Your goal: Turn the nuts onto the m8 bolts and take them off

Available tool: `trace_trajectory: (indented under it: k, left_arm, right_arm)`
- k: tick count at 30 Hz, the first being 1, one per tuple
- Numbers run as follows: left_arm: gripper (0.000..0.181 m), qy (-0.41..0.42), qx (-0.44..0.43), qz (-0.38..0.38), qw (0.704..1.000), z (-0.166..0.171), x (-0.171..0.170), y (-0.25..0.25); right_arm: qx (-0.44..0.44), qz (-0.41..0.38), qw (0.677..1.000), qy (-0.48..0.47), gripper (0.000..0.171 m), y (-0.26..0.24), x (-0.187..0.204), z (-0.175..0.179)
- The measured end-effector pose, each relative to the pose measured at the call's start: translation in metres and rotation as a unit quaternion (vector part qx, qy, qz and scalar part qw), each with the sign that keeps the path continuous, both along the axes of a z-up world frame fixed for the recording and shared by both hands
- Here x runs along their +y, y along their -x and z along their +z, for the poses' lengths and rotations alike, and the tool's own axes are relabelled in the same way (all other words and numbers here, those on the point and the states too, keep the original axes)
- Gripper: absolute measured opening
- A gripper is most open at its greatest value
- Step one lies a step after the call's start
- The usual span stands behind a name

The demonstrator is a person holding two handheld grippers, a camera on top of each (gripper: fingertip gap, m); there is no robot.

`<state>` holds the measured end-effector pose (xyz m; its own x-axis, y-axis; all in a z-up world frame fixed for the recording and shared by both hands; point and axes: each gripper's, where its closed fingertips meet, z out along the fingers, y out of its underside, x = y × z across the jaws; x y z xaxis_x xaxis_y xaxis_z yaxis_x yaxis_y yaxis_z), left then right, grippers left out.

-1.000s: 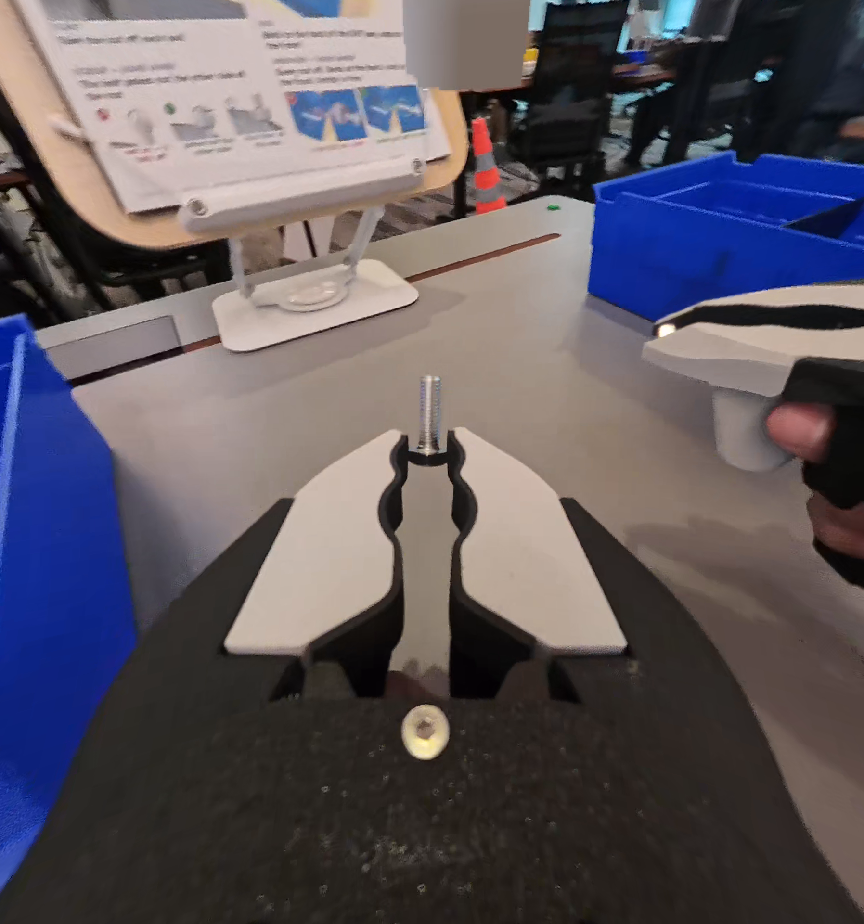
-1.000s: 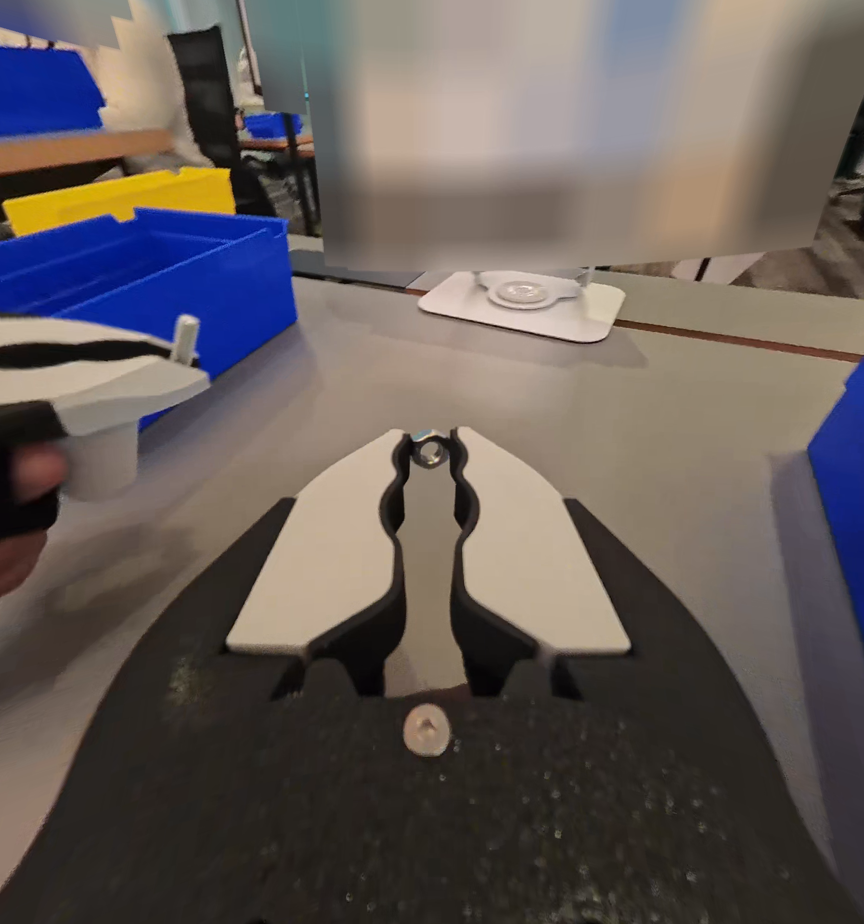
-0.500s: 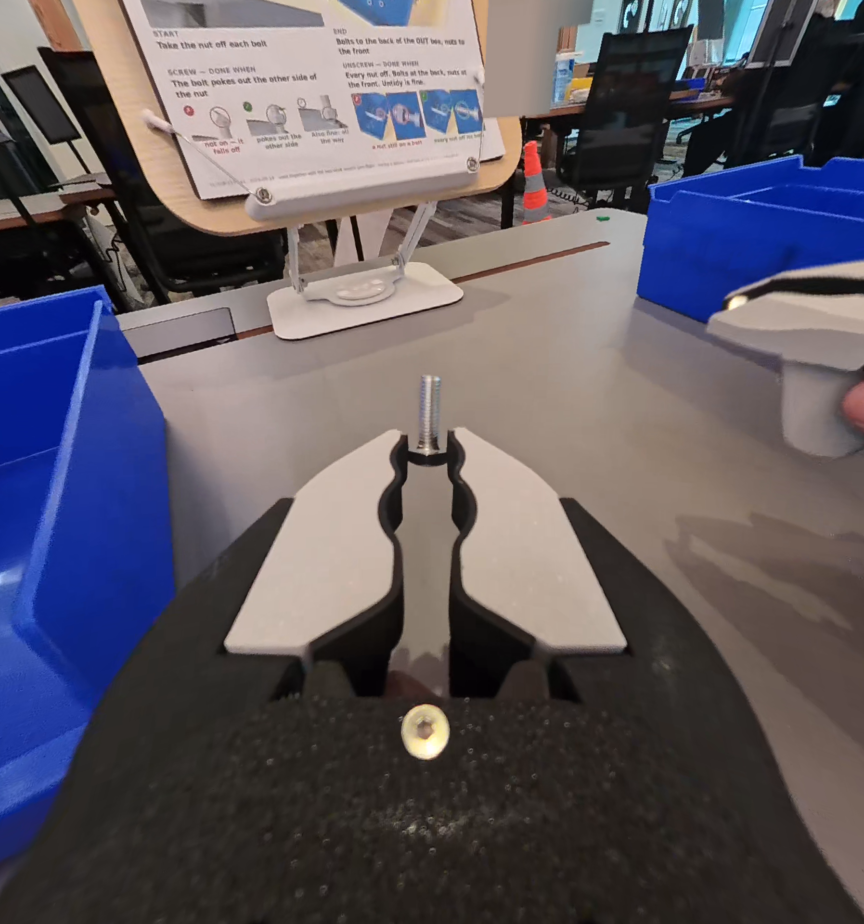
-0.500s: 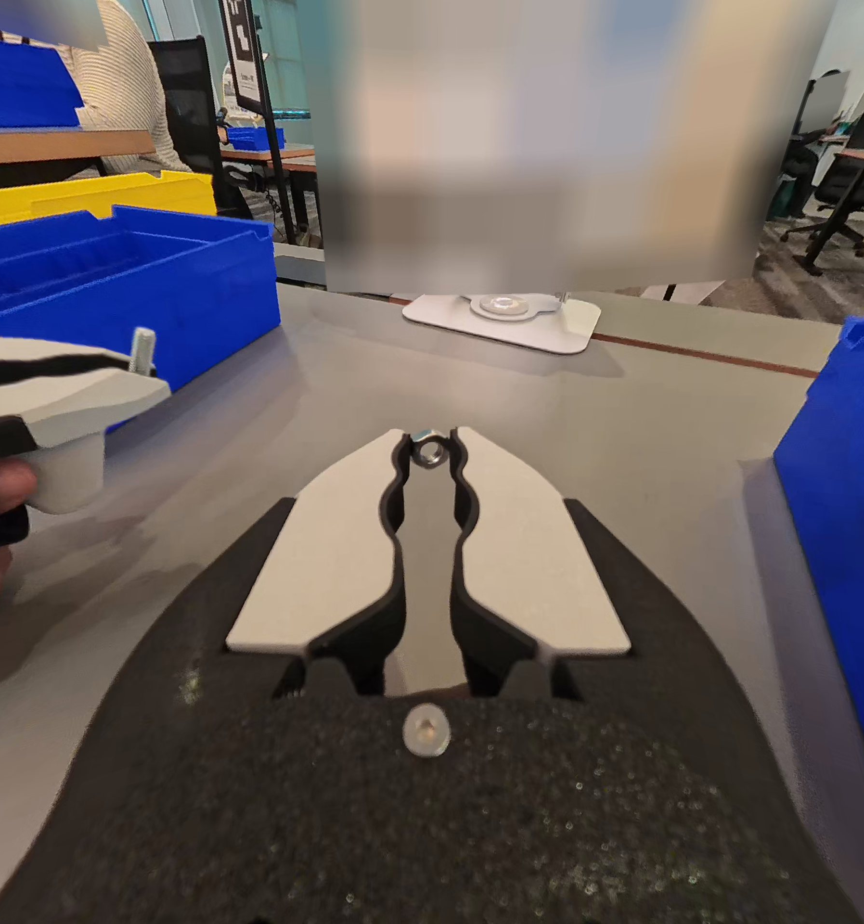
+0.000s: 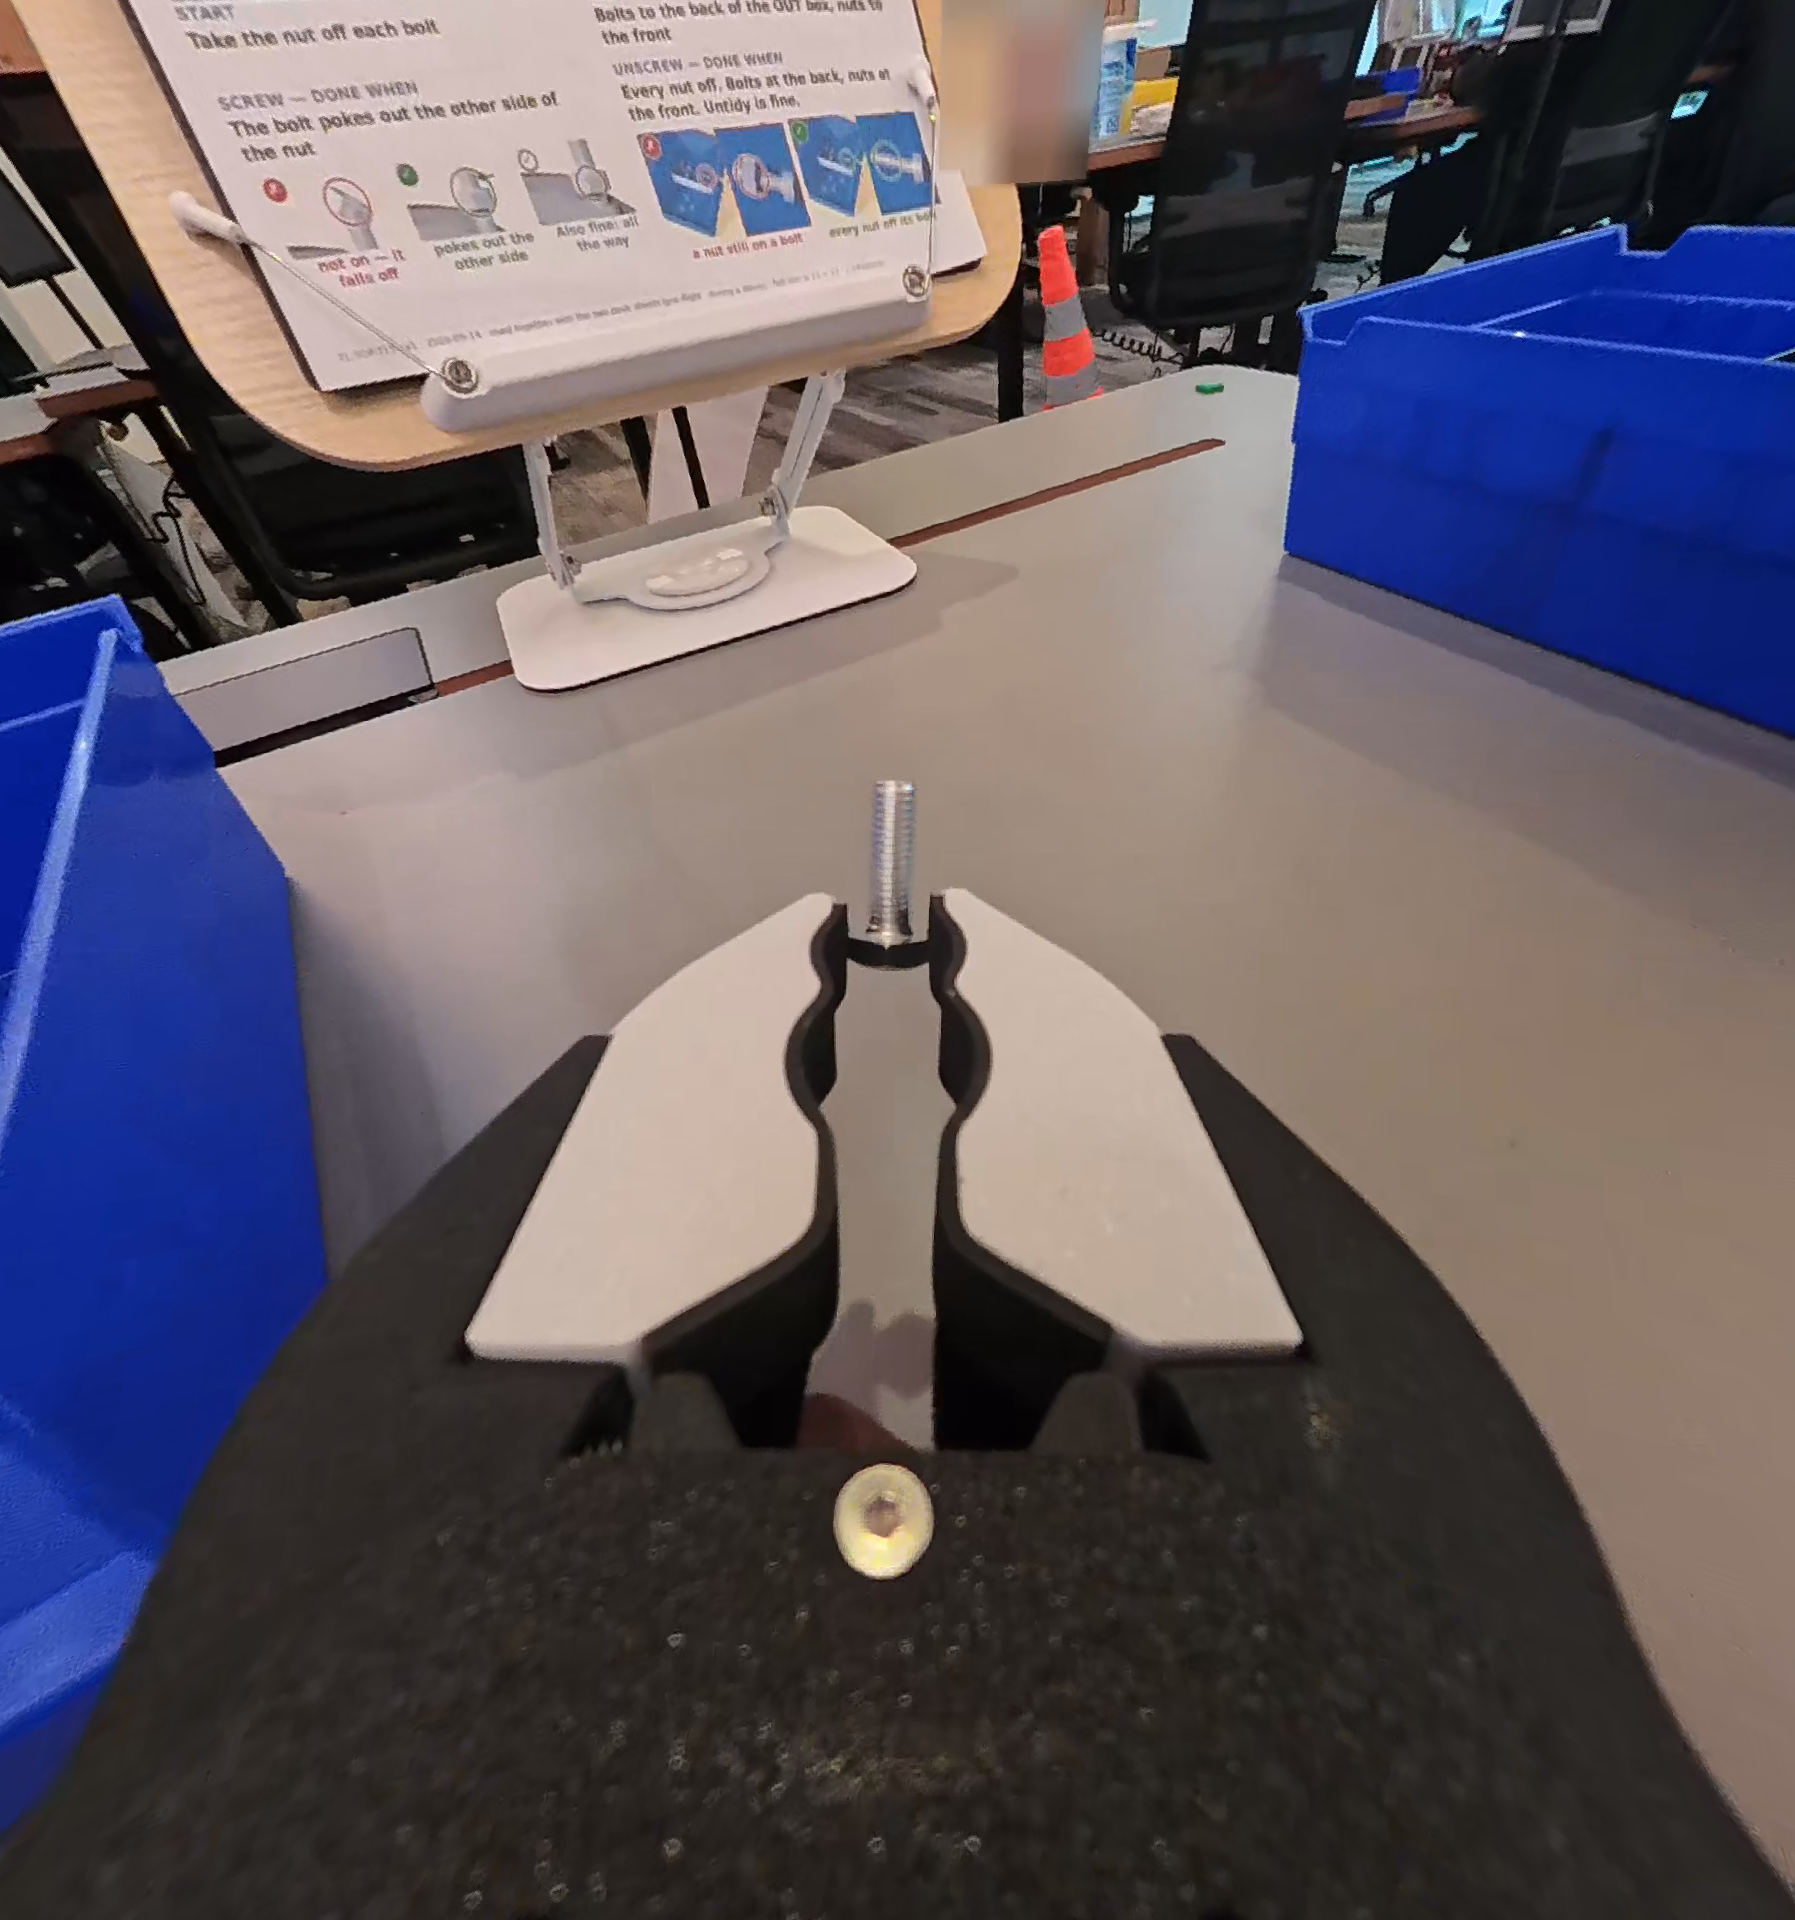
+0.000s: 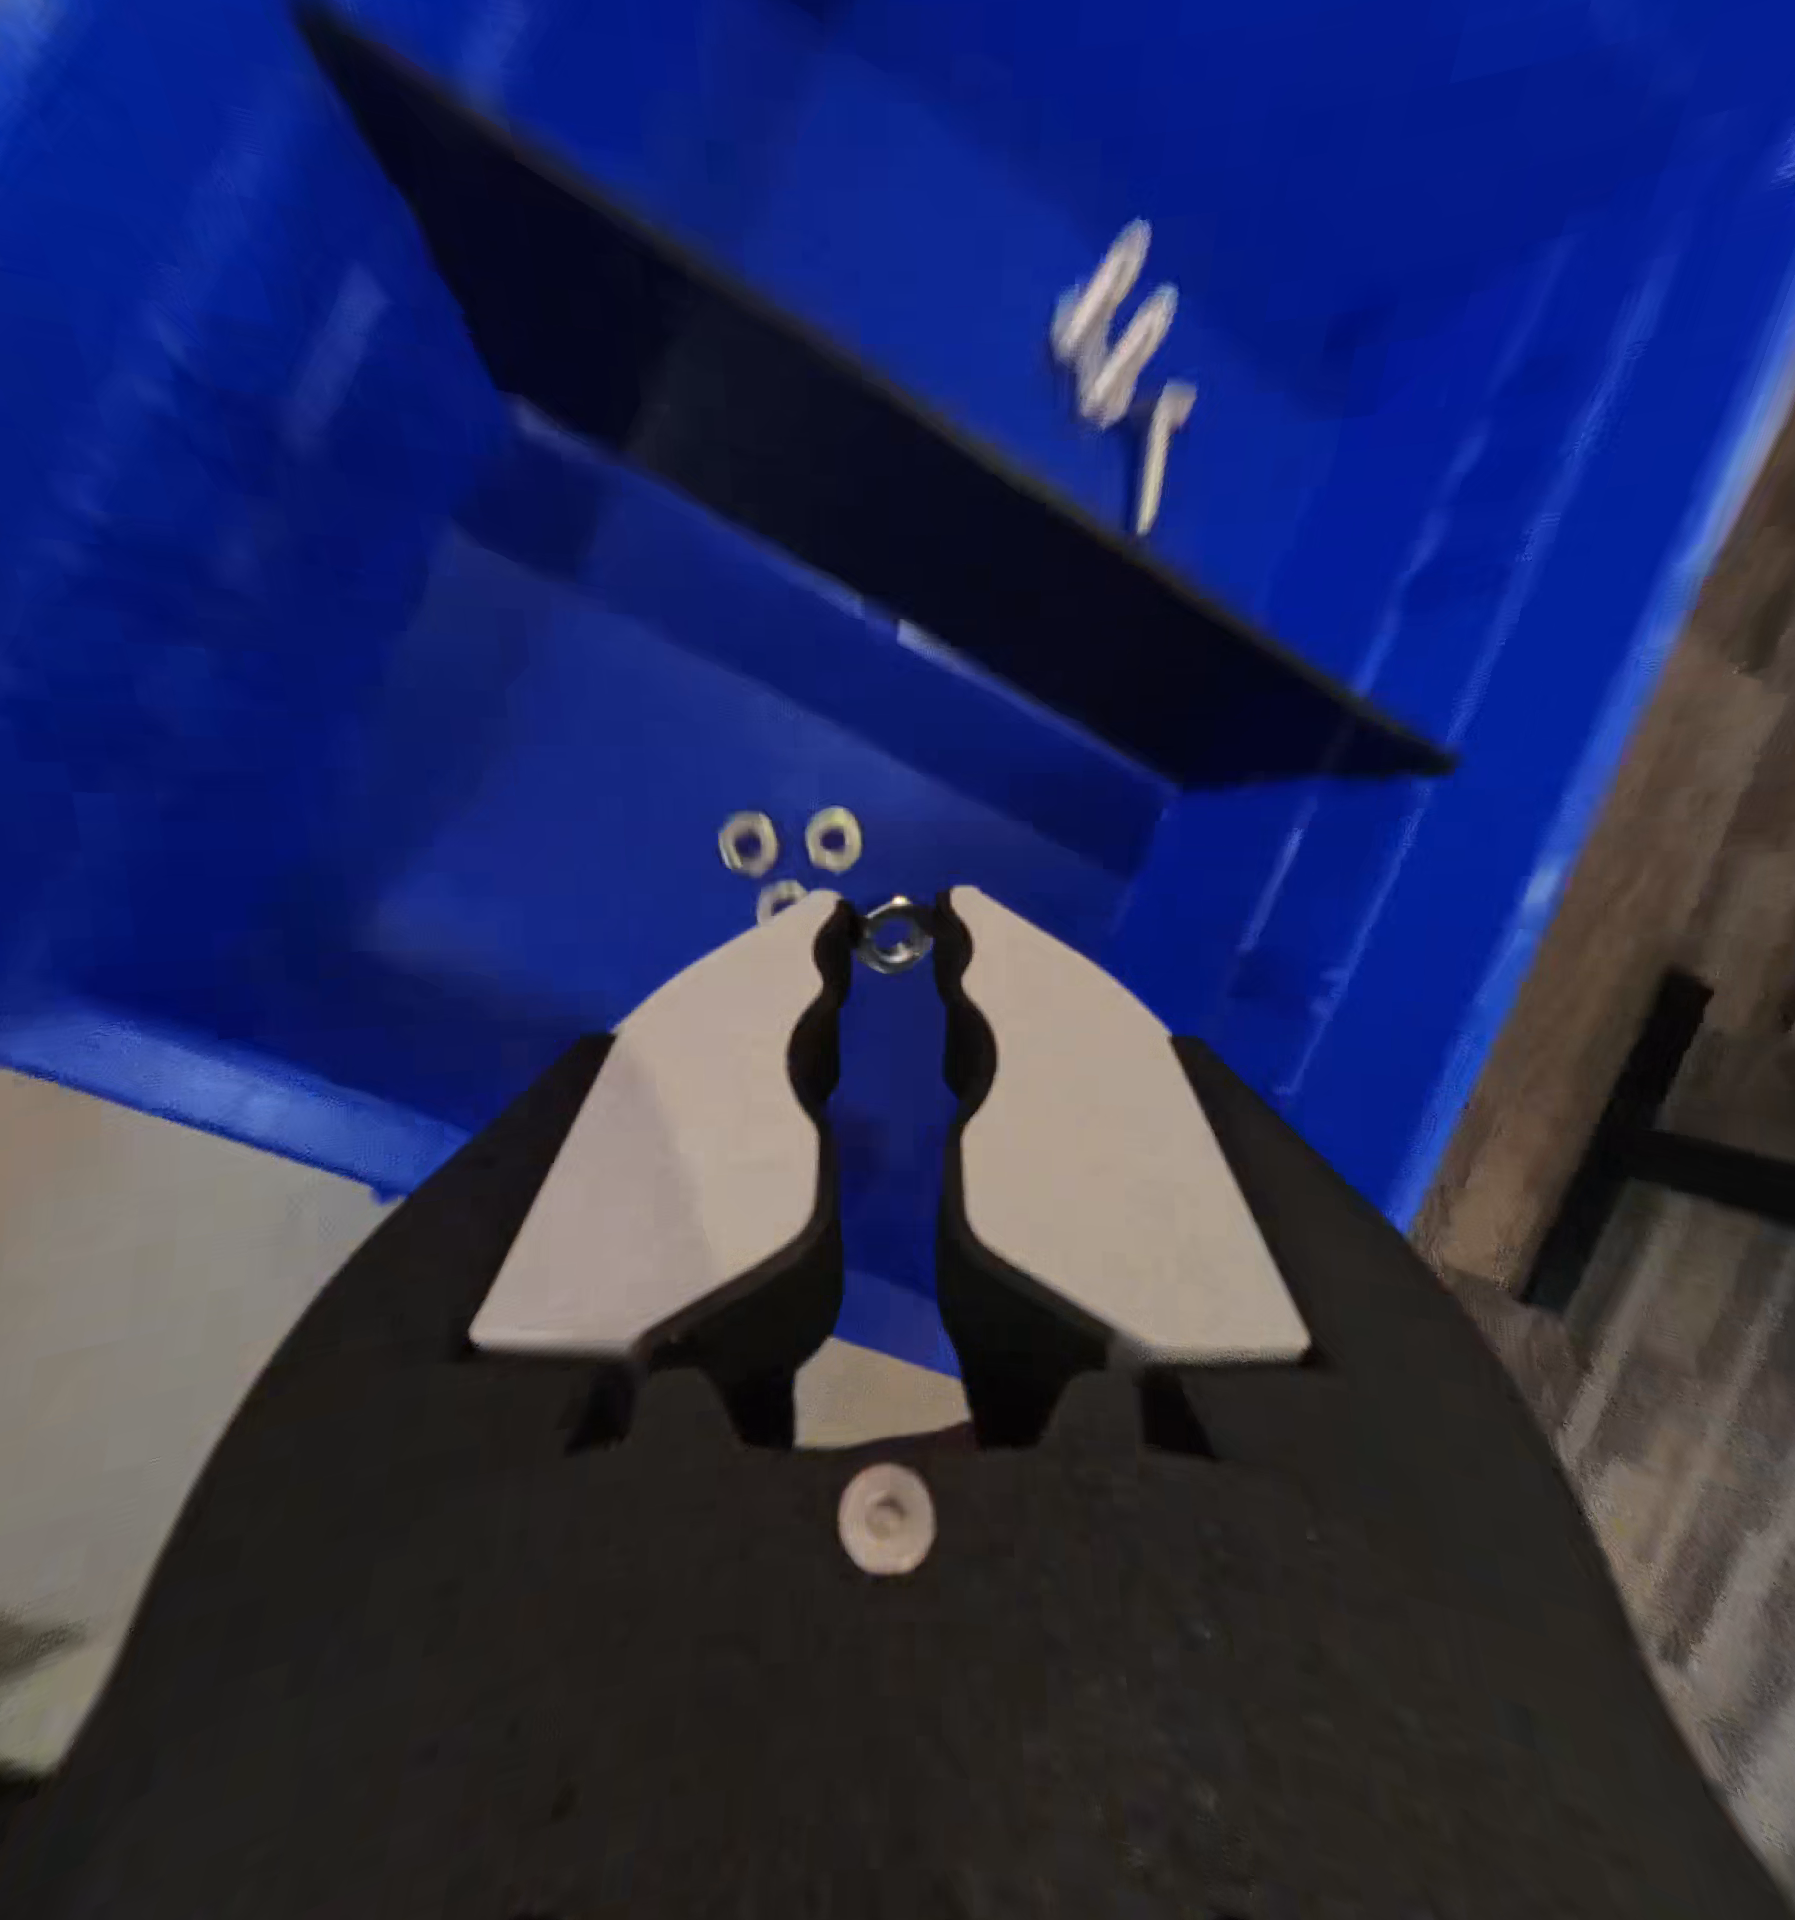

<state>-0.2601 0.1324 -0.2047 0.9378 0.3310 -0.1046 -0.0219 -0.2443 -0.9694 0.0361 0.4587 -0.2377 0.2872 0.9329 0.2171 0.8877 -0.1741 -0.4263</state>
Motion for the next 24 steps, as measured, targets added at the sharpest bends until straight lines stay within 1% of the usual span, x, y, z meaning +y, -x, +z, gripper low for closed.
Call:
trace_trajectory:
  k: [2, 4, 7, 10, 14, 15, 16, 18, 21, 22, 23, 24]
  left_arm:
    - [0.014, -0.001, -0.002, 0.003, 1.0, 0.0, 0.0, 0.001]
    - [0.014, 0.003, -0.005, 0.001, 1.0, -0.001, 0.0, 0.001]
    - [0.015, 0.008, -0.002, -0.001, 1.0, -0.003, 0.001, 0.0]
    - [0.014, 0.01, 0.006, -0.002, 1.0, -0.003, 0.002, -0.002]
    - [0.014, 0.019, 0.013, -0.004, 1.0, -0.005, 0.003, -0.003]
    - [0.014, 0.02, 0.014, -0.004, 1.0, -0.005, 0.003, -0.004]
    - [0.014, 0.019, 0.015, -0.004, 1.0, -0.005, 0.003, -0.004]
    - [0.014, 0.019, 0.014, -0.006, 1.0, -0.005, 0.003, -0.004]
    - [0.014, 0.02, 0.012, -0.007, 1.0, -0.006, 0.004, -0.004]
    - [0.014, 0.018, 0.012, -0.006, 1.0, -0.005, 0.004, -0.004]
    - [0.014, 0.018, 0.012, -0.006, 1.0, -0.005, 0.004, -0.004]
    - [0.014, 0.018, 0.012, -0.006, 1.0, -0.005, 0.004, -0.004]
  right_arm:
    - [-0.058, 0.017, 0.998, 0.026, 0.015, -0.01, 0.004, -0.02]
    - [-0.089, 0.021, 0.994, 0.054, 0.016, -0.013, 0.007, -0.034]
    - [-0.127, 0.025, 0.989, 0.074, 0.016, -0.015, 0.008, -0.046]
    - [-0.14, 0.027, 0.986, 0.08, 0.016, -0.014, 0.008, -0.051]
    - [-0.133, 0.022, 0.988, 0.074, 0.016, -0.014, 0.011, -0.045]
    - [-0.129, 0.02, 0.989, 0.062, 0.021, -0.015, 0.011, -0.037]
    - [-0.113, 0.02, 0.992, 0.045, 0.029, -0.012, 0.01, -0.025]
    - [-0.046, 0.011, 0.999, -0.002, 0.041, -0.001, 0.005, 0.011]
    - [0.057, 0.014, 0.996, -0.072, 0.048, 0.018, -0.024, 0.068]
    - [0.112, 0.033, 0.988, -0.1, 0.049, 0.032, -0.042, 0.088]
    - [0.181, 0.063, 0.975, -0.11, 0.047, 0.051, -0.069, 0.106]
    - [0.259, 0.104, 0.955, -0.102, 0.043, 0.074, -0.103, 0.122]
